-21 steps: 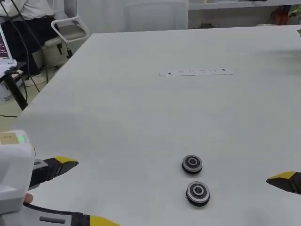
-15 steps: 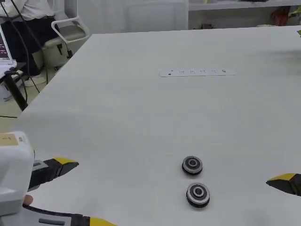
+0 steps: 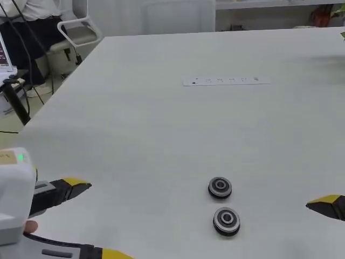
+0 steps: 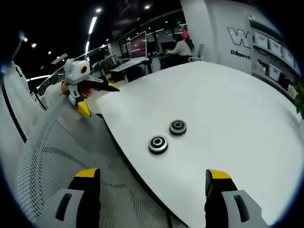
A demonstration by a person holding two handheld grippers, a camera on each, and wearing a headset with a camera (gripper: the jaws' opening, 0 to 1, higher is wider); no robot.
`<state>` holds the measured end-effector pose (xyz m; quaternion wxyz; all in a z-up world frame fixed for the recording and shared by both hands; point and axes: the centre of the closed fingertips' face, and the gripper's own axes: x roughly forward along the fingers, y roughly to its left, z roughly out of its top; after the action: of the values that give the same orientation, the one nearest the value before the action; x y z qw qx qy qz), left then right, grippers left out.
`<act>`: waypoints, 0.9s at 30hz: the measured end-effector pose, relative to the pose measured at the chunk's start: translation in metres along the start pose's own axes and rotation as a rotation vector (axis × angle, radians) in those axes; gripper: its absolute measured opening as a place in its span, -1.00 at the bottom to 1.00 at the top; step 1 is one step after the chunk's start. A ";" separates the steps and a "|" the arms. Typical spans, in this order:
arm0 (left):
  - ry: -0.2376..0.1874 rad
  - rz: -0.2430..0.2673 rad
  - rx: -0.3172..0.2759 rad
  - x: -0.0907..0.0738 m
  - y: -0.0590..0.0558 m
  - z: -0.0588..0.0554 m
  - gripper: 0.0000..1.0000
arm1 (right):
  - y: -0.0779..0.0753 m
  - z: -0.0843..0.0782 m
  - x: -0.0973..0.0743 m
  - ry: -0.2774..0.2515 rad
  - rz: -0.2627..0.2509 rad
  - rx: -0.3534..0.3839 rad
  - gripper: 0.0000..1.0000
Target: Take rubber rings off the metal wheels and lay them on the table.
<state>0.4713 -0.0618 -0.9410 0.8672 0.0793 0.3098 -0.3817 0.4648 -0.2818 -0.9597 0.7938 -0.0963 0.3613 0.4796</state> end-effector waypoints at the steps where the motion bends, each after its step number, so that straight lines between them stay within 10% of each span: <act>1: 0.001 -0.003 0.002 0.000 -0.001 0.000 0.99 | -0.001 0.000 0.000 0.000 -0.004 -0.002 0.82; 27: -0.103 -0.055 0.190 -0.021 -0.013 0.079 1.00 | 0.000 0.042 -0.020 -0.108 -0.019 -0.052 0.72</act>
<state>0.4894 -0.0877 -0.8646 0.8598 0.1329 0.2293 -0.4364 0.4792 -0.2751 -0.9159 0.8138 -0.0942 0.3044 0.4860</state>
